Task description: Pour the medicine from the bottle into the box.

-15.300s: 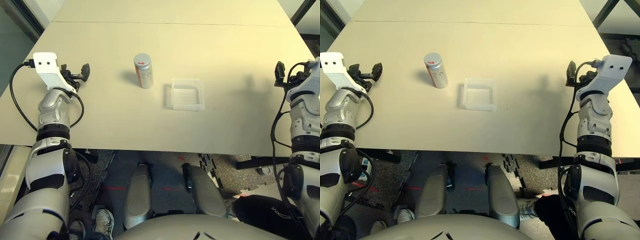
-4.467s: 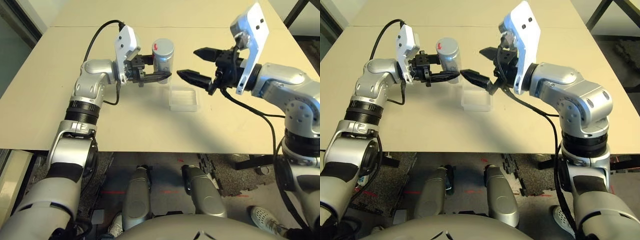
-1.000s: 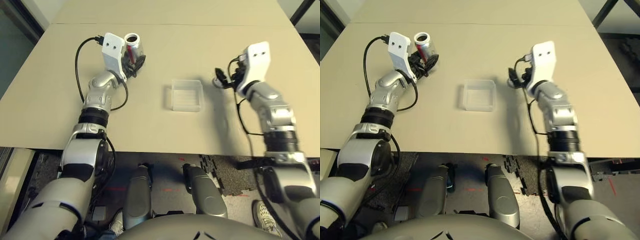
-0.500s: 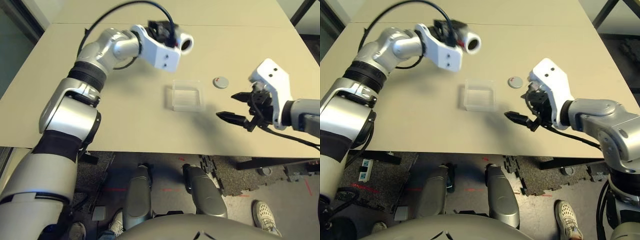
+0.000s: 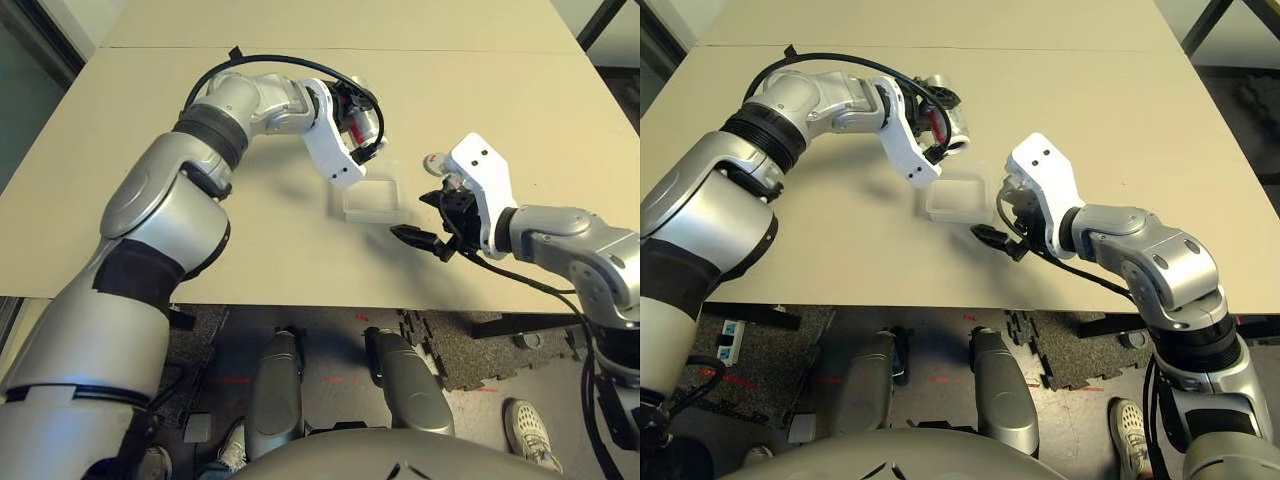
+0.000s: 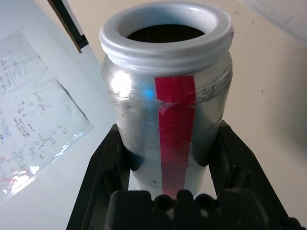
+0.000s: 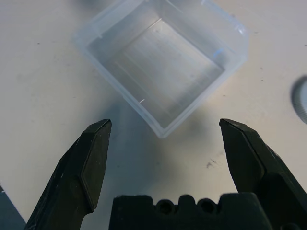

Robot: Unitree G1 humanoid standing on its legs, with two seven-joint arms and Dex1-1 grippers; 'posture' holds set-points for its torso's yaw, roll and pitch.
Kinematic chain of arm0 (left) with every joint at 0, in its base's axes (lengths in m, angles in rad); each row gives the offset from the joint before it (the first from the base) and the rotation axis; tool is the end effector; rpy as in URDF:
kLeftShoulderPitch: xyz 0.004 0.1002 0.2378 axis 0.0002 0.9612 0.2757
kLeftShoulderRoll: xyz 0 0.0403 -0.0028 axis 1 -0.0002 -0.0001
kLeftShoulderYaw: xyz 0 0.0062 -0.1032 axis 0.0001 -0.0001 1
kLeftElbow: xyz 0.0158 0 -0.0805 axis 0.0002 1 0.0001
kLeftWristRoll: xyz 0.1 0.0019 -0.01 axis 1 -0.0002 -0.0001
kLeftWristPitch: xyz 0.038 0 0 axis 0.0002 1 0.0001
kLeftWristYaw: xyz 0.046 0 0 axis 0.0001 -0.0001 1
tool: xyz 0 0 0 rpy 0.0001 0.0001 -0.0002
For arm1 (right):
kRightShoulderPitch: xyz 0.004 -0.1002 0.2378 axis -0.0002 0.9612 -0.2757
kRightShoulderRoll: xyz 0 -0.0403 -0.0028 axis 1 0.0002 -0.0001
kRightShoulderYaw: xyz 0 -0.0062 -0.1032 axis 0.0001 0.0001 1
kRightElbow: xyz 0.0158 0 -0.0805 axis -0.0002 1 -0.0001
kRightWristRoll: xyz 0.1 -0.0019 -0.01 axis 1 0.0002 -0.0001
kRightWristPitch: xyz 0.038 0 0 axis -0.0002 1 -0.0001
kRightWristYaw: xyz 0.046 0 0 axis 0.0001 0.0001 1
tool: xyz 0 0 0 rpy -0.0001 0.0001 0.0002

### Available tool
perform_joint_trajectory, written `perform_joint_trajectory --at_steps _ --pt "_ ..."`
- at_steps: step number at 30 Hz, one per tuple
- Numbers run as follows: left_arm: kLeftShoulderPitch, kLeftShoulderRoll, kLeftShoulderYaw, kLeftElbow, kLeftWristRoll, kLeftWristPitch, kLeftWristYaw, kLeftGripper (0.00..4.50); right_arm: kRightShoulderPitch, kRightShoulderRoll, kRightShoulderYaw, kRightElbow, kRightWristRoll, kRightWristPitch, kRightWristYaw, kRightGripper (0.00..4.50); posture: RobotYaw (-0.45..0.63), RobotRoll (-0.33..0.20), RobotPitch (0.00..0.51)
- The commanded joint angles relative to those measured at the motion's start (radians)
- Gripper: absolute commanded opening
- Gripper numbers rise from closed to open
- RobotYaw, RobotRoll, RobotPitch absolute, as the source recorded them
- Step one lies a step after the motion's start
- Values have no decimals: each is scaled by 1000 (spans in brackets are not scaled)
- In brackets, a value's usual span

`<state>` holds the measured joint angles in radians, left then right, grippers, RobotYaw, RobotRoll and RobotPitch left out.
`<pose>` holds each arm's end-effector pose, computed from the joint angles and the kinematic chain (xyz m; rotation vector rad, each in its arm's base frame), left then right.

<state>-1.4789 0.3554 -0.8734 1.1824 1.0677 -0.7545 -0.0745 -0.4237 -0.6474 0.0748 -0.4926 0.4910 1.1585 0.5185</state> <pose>0.3648 0.0882 0.2366 2.1502 -0.6660 -0.9223 0.2301 -0.1881 0.1821 -0.2742 0.4437 0.7511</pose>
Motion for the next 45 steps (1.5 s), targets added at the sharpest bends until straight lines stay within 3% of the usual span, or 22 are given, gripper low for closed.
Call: perform_joint_trajectory --at_steps 1,2,4,6,9,11,16,22,25,27,29,32,37,41,45 --pt "14 -14 26 16 -48 -29 -49 2430 1 1 24 16 -11 -12 3 4500 -80 0 171" --pt "25 -18 50 24 -80 -32 -77 2430 0 1 26 18 -13 -14 5 4500 -79 0 171" --pt "77 -48 199 68 -270 16 -257 2430 0 1 28 21 -15 -19 8 4500 -79 0 169" --pt "117 -67 328 66 -423 39 -340 2430 0 0 27 23 -15 -21 11 4500 -79 0 167" --pt "188 -121 609 46 -732 308 -471 2430 3 -12 22 18 -11 -17 18 4500 -85 0 162" --pt "231 -138 769 19 -892 446 -464 2430 4 -24 19 15 -8 -11 27 4500 -87 0 161" --pt "339 -137 1038 -28 -1132 696 -332 2430 8 -56 14 6 -1 2 48 4500 -81 0 159" --pt "429 -160 1067 -117 -1168 773 -286 2430 10 -70 3 -2 10 22 54 4500 -83 0 160" --pt "412 -158 1046 -128 -1147 766 -281 2430 8 -69 2 -3 12 28 51 4500 -89 0 160" --pt "354 -134 950 -114 -1052 677 -322 2430 5 -60 2 -6 14 36 44 4500 -92 0 161" --pt "263 -79 732 -115 -828 443 -365 2430 1 -50 3 -8 15 43 37 4500 -94 0 160" --pt "145 -28 433 -89 -528 222 -386 2430 2 -43 9 -5 15 40 32 4500 -86 0 153" --pt "83 45 79 -97 -141 -56 -164 2430 9 -13 10 7 0 22 1 4500 -112 0 154" --pt "52 58 -41 -59 4 -101 8 2430 19 17 -2 0 2 26 -29 4500 -127 0 151" --pt "17 43 -89 -16 74 -96 131 2430 23 31 -7 0 -1 23 -43 4500 -129 0 151"
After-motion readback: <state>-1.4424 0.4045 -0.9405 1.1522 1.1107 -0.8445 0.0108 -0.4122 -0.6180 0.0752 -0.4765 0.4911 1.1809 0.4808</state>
